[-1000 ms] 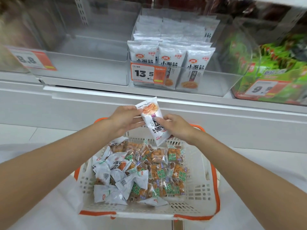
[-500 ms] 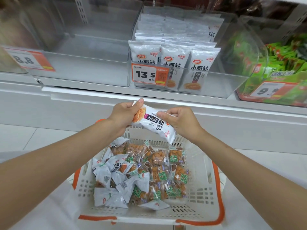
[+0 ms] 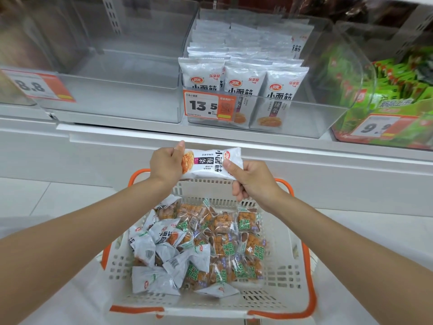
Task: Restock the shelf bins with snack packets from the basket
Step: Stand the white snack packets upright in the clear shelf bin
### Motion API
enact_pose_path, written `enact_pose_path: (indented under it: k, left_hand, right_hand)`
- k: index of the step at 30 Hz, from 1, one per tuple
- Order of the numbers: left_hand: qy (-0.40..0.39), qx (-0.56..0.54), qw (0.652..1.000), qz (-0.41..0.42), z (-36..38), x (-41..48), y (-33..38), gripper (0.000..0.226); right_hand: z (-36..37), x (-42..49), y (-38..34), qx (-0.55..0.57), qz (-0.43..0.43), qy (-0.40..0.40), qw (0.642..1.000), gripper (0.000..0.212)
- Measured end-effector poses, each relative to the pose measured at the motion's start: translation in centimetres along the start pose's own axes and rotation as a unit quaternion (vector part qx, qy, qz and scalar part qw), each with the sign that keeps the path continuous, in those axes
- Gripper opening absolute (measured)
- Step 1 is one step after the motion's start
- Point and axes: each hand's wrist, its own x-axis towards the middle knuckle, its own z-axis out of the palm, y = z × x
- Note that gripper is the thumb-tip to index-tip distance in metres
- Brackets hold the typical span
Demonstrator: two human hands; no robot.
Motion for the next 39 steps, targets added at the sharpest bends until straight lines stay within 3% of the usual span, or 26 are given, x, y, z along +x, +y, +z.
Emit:
enact_pose_path:
  k: [6,9,12,15,17,19,22,28,34,36,39]
  left_hand:
    - [0.007,-0.074,0.997,-0.036,0.5,-0.3,-0.2,0.061]
    - [-0.018,-0.124,0.989,-0.077,0.7,-0.3,0.4,0.054]
    - [-0.072,-0.169,0.978,-0.097,1.3,-1.0,0.7,0.052]
    - [-0.108,-0.133,0.982,-0.073,1.9,-1.5,0.9,0.042]
    - [-0.107,-0.087,0.990,0.000,1.6,-1.4,1.6,0.031]
    - [-0.152,-0.086,0.981,0.086,1.1,-1.4,3.2,0.025]
    - [-0.227,-0.131,0.957,0.126,0.9,-1.5,5.4,0.022]
    - [-0.196,-0.131,0.961,0.144,1.6,-2.0,7.7,0.013]
    - [-0.214,-0.144,0.945,0.202,2.1,-2.8,13.5,0.013]
    - [-0.235,-0.153,0.935,0.218,2.1,-3.3,16.3,0.014]
    - [-0.263,-0.163,0.904,0.296,2.3,-4.1,20.6,0.017]
  right_hand:
    - [-0.8,0.4,-0.1,0.012,-0.008,0.010,1.000,0.044]
    - [-1.0,0.7,-0.2,0.130,0.015,0.049,0.990,0.041]
    - [-0.1,0.8,0.2,0.204,0.062,0.007,0.977,0.050]
    - [-0.2,1.1,-0.3,0.175,0.049,0.025,0.983,0.022]
    - [-1.2,1.3,-1.1,0.113,0.018,0.031,0.993,0.012]
    - [-2.1,1.3,-2.1,0.031,-0.011,0.007,0.999,0.013]
    - [-2.6,1.0,-2.8,-0.039,-0.032,-0.040,0.998,0.014]
    - [-4.2,-0.1,-2.9,-0.056,-0.037,-0.060,0.996,0.021]
    - [-7.7,-1.1,-5.0,-0.046,-0.105,0.004,0.993,0.025]
    - [-9.2,-1.6,-6.4,-0.056,-0.176,0.085,0.979,0.024]
    - [-11.5,-2.0,-8.5,-0.122,-0.272,0.265,0.917,0.016]
